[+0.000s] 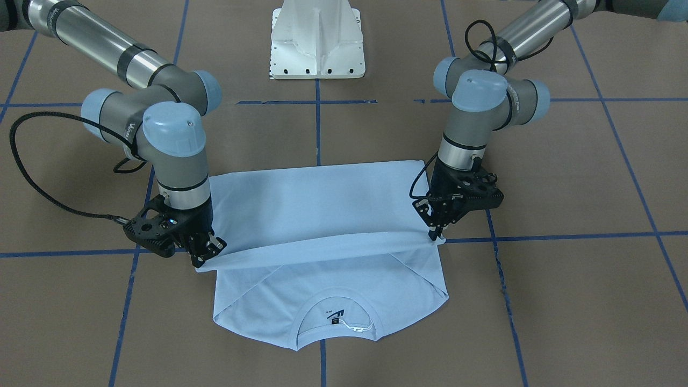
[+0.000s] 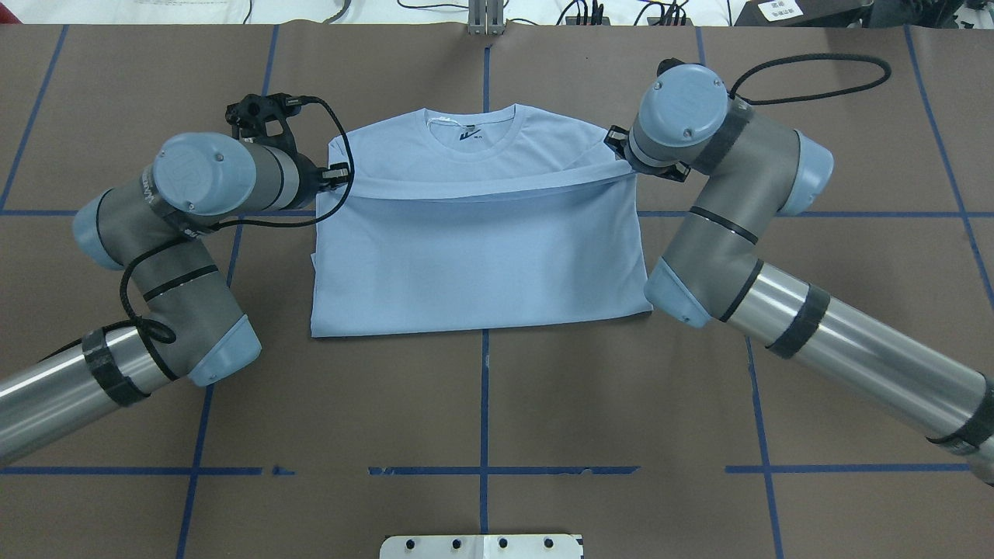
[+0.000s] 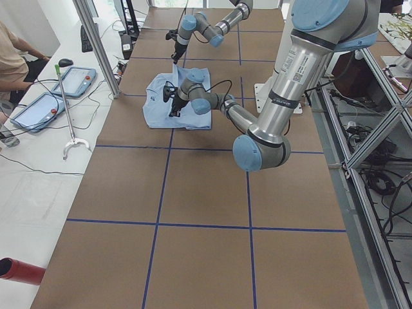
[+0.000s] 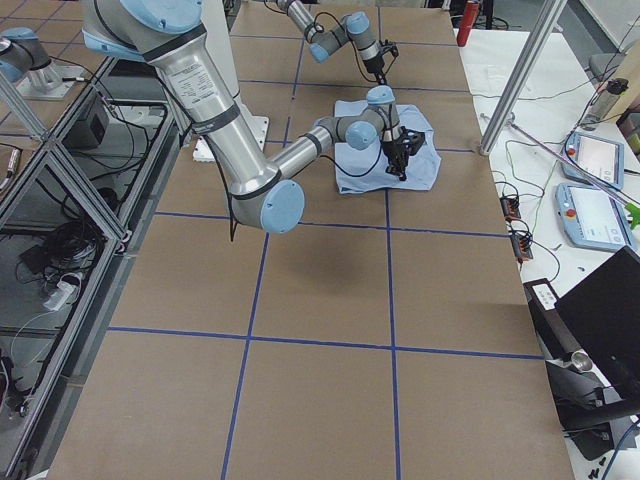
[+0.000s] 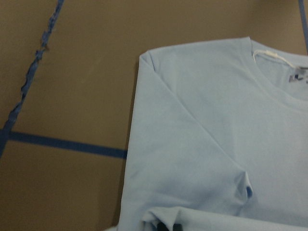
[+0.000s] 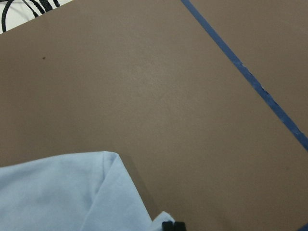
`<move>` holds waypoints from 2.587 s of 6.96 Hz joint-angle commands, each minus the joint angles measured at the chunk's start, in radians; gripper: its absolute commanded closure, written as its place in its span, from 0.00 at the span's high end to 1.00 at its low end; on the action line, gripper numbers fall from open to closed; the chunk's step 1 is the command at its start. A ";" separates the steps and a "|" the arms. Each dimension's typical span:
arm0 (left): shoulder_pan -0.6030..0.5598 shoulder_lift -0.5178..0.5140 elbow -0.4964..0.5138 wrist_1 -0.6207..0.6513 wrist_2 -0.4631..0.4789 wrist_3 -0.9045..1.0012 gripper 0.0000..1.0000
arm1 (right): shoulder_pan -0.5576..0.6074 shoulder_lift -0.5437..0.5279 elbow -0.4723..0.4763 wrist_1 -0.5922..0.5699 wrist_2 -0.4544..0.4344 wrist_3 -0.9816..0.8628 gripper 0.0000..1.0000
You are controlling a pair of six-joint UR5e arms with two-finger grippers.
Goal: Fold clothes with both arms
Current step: 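Lift the hem with both grippers and fold it toward the collar, then lay the hem down near the collar and open both grippers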
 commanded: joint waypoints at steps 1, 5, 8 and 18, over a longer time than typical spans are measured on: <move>-0.019 -0.055 0.137 -0.094 0.005 0.010 0.00 | 0.015 0.072 -0.133 0.059 0.001 -0.024 0.00; -0.058 -0.077 0.180 -0.113 0.005 0.011 0.00 | 0.044 0.143 -0.242 0.135 0.004 -0.025 0.00; -0.093 -0.077 0.180 -0.159 -0.002 0.016 0.00 | 0.078 0.170 -0.262 0.133 0.041 -0.038 0.00; -0.130 -0.078 0.213 -0.261 -0.007 0.024 0.29 | 0.001 -0.028 0.023 0.127 0.053 -0.048 0.83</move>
